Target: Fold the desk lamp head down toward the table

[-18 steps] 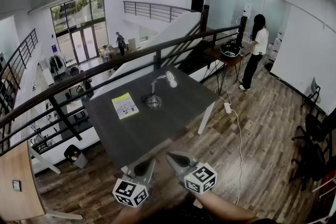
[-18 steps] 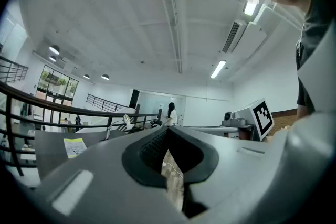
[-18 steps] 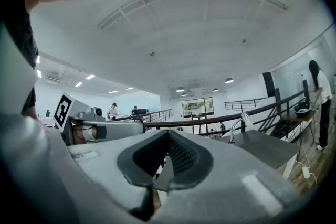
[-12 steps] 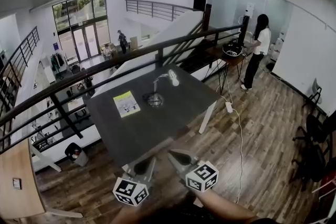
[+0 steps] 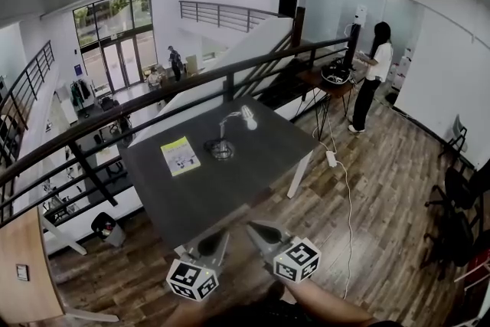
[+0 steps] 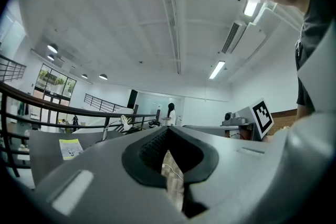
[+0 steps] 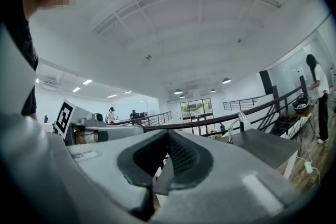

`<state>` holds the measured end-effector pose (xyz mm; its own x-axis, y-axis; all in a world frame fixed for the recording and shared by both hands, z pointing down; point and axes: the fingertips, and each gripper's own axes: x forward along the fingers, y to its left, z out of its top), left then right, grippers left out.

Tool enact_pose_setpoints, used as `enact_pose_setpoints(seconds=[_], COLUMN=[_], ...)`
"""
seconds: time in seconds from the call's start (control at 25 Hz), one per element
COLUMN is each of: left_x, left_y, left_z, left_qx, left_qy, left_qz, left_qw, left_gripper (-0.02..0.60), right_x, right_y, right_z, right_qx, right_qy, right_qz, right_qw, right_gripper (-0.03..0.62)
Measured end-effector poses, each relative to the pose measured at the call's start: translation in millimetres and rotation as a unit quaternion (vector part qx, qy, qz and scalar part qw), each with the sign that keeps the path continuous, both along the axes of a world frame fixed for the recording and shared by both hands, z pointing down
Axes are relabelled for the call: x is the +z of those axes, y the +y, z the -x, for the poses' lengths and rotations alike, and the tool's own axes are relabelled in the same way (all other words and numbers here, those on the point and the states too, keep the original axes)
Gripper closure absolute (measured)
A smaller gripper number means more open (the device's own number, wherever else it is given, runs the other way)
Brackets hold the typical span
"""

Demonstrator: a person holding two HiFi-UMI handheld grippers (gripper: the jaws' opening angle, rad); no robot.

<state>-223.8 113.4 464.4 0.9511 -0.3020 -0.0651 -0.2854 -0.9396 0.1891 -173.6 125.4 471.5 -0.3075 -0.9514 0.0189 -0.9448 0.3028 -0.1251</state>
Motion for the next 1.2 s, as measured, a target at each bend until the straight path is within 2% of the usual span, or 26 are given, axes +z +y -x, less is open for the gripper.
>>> enact_pose_setpoints(seconds=[0.28, 0.48, 0.72, 0.96, 1.12, 1.2], left_x=[2.1, 14.3, 15.8, 17.1, 12.8, 10.3], left_y=[-5.6, -14.6, -30.9, -36.4, -44.9, -47.2], left_z=[-32.5, -65.0, -125.9, -188.2, -220.9, -234.7], left_qx=[0.012, 0.018, 0.019, 0.013, 0.002, 0.003], left_qy=[0.000, -0.006, -0.009, -0.018, -0.012, -0.013], left_qz=[0.007, 0.024, 0.016, 0.012, 0.013, 0.013], left_qw=[0.9999, 0.9995, 0.9996, 0.9997, 0.9998, 0.9998], left_gripper=[0.580, 0.580, 0.580, 0.580, 0.580, 0.580], right_x=[1.7, 7.2, 12.6, 6.1, -1.6, -6.0], right_y=[-3.0, -9.1, -22.8, -31.9, -36.7, -40.2], right_z=[-28.6, -63.1, -121.1, -180.5, -199.1, -203.7], right_qx=[0.003, 0.003, -0.001, -0.025, -0.040, -0.053], right_qy=[-0.001, 0.001, -0.007, -0.010, 0.027, 0.026], right_qz=[0.001, 0.005, 0.003, 0.004, -0.002, -0.005], right_qw=[1.000, 1.000, 1.000, 1.000, 0.999, 0.998], right_gripper=[0.592, 0.592, 0.592, 0.592, 0.592, 0.591])
